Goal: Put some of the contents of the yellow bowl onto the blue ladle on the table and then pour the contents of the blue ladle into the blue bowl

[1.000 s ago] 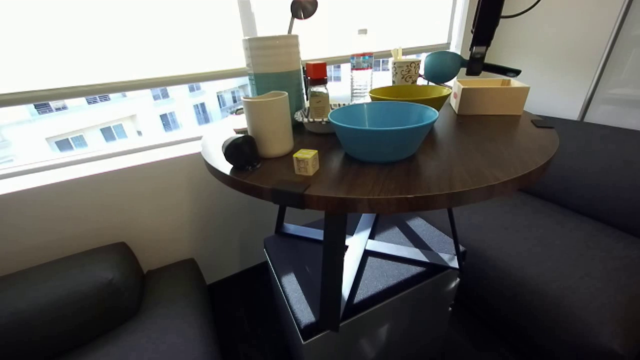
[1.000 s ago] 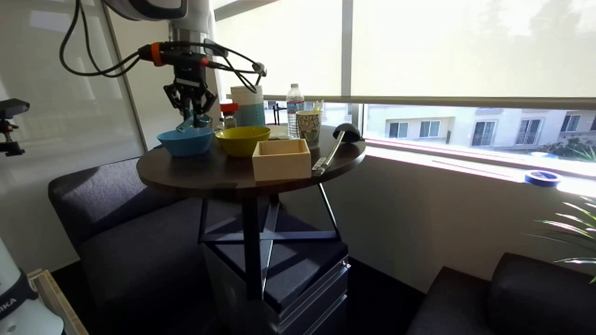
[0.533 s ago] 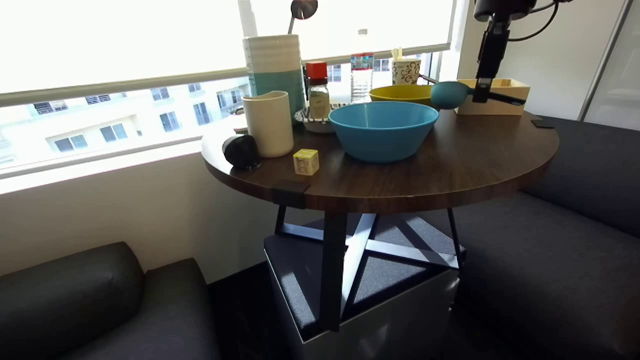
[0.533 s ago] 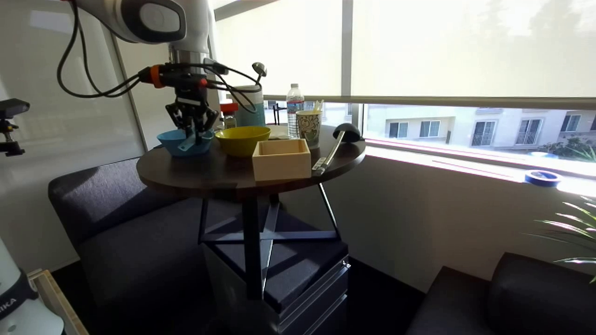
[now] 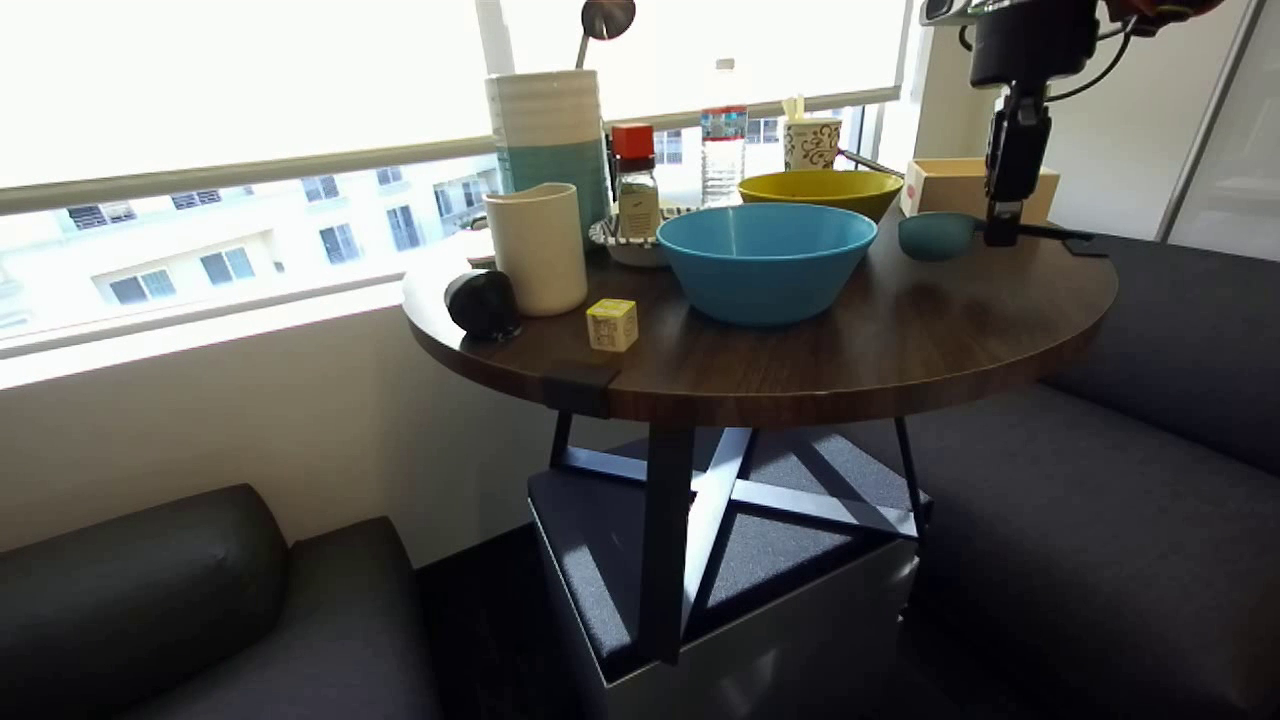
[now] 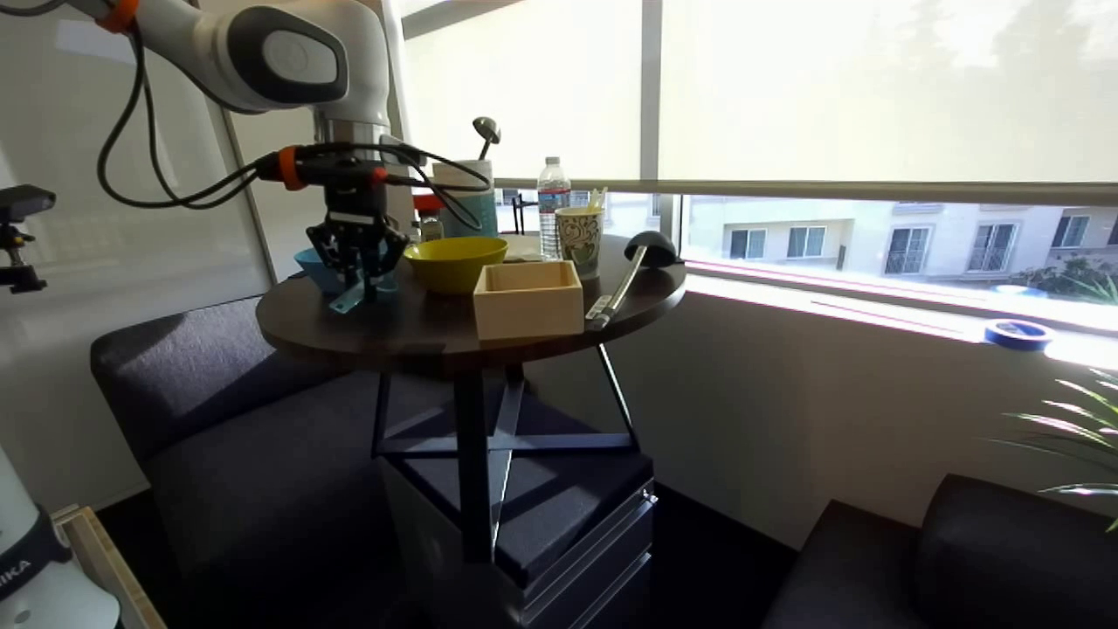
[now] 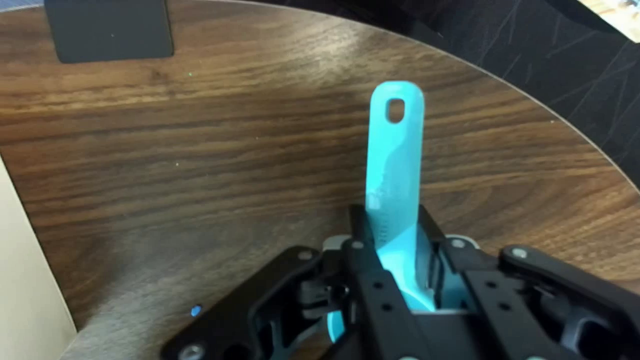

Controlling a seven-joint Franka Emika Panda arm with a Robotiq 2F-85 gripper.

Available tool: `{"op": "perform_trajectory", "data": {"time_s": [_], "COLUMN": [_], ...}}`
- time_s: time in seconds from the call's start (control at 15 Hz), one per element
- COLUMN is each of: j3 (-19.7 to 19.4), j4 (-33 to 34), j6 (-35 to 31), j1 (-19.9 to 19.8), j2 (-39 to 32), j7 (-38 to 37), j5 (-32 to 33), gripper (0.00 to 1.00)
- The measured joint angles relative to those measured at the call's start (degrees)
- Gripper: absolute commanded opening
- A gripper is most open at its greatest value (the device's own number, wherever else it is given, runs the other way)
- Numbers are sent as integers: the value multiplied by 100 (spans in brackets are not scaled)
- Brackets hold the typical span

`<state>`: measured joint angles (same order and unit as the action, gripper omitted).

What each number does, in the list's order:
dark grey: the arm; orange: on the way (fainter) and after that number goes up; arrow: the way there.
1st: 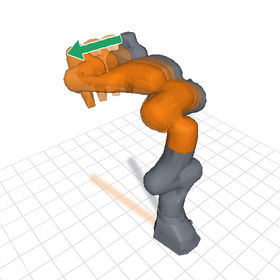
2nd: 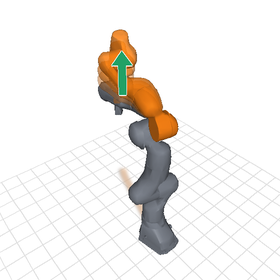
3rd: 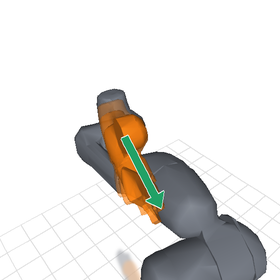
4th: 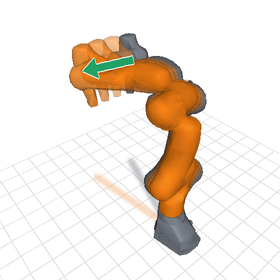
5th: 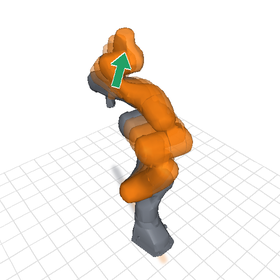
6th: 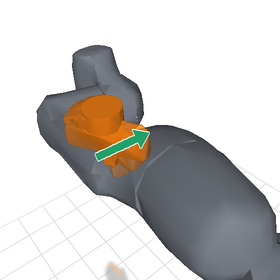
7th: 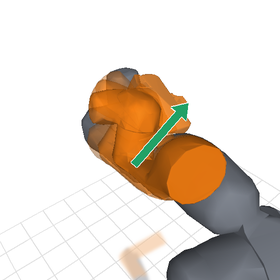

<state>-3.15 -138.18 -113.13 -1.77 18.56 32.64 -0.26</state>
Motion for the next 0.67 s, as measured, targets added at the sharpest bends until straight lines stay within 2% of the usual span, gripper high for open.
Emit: {"op": "perform_trajectory", "data": {"time_s": [0.4, 0.47, 0.53, 0.67], "j3": [0, 0, 0, -1], "j4": [-293, -330, -375, -455], "j6": [-684, -788, -875, -967], "j1": [0, 0, 0, 0], "j2": [-6, -8, -10, -12], "j7": [-165, -186, -200, -234], "j5": [545, 570, 583, 585], "gripper": [6, 49, 50, 63]}}
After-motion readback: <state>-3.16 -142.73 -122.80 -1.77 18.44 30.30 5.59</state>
